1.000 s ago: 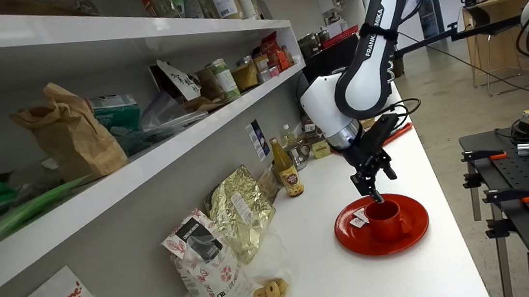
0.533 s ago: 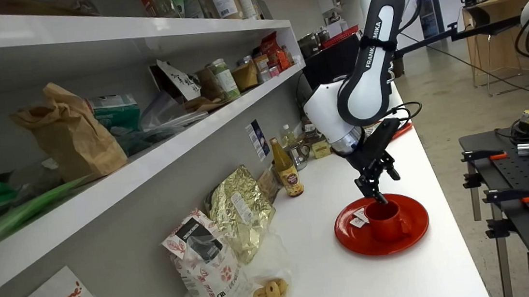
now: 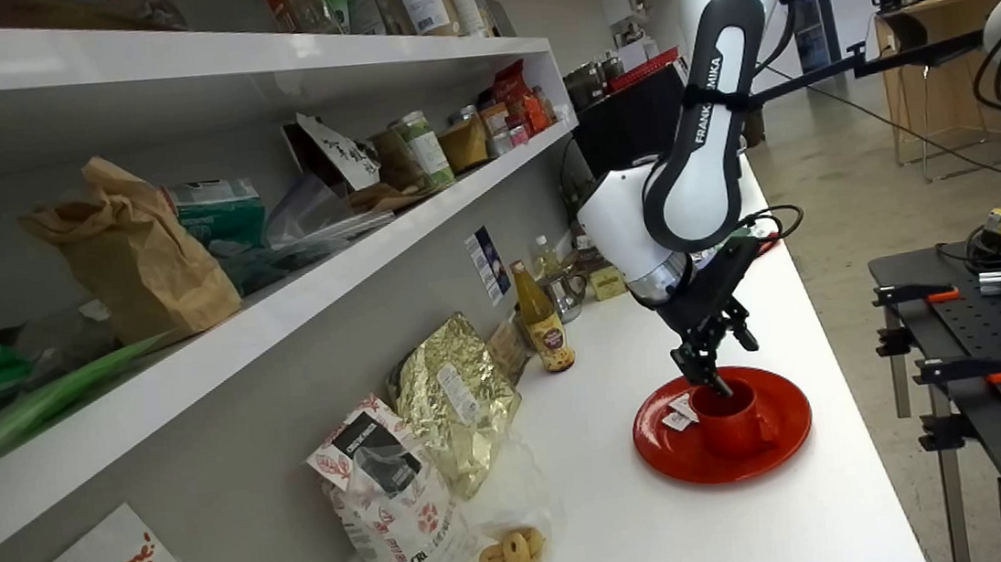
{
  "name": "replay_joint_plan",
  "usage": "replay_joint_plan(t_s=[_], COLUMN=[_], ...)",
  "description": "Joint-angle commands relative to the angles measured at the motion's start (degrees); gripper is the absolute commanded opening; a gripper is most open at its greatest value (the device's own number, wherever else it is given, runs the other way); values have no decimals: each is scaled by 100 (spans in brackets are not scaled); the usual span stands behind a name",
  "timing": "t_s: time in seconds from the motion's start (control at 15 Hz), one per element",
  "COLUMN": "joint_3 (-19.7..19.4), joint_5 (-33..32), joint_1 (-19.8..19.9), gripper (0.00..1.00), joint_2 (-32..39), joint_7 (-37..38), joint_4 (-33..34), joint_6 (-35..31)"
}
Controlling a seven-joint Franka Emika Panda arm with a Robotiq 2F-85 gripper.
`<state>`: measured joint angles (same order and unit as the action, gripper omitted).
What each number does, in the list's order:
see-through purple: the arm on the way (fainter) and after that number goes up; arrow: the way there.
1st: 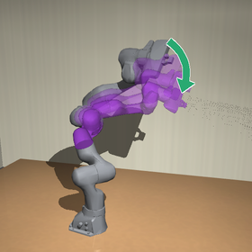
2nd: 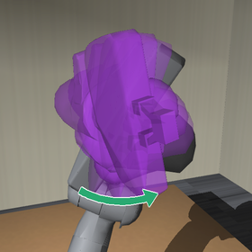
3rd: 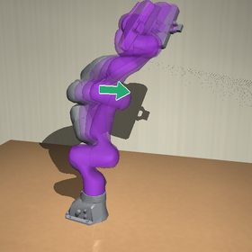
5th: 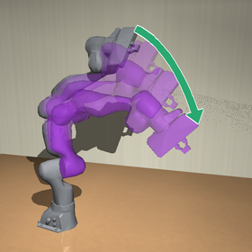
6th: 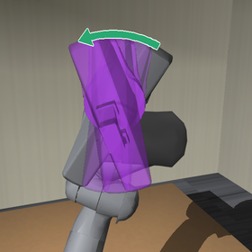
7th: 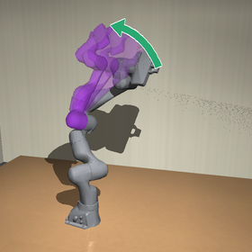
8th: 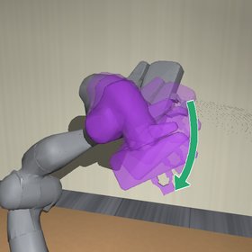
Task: Take the red cup off of the plate
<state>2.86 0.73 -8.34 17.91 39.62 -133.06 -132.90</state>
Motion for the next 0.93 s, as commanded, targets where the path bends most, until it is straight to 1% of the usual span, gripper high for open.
replay_joint_plan(t_s=[0.0,0.07,0.13,0.2,0.33,0.4,0.47,0.53,0.73,0.8,0.87], joint_3=[-84,-86,-89,-91,-91,-89,-88,-91,-96,-101,-107], joint_5=[-112,-110,-130,-155,-160,-155,-150,-151,-142,-145,-148], joint_1=[-196,-218,-244,-268,-296,-307,-314,-316,-307,-304,-302], gripper=[100,100,89,74,60,51,44,35,12,5,1], joint_2=[193,217,226,232,248,250,249,249,236,225,216], joint_7=[188,187,178,165,142,131,122,112,83,82,80], joint_4=[99,101,86,64,51,46,41,42,41,37,39], joint_6=[-110,-109,-126,-162,-194,-198,-201,-201,-199,-202,-205])
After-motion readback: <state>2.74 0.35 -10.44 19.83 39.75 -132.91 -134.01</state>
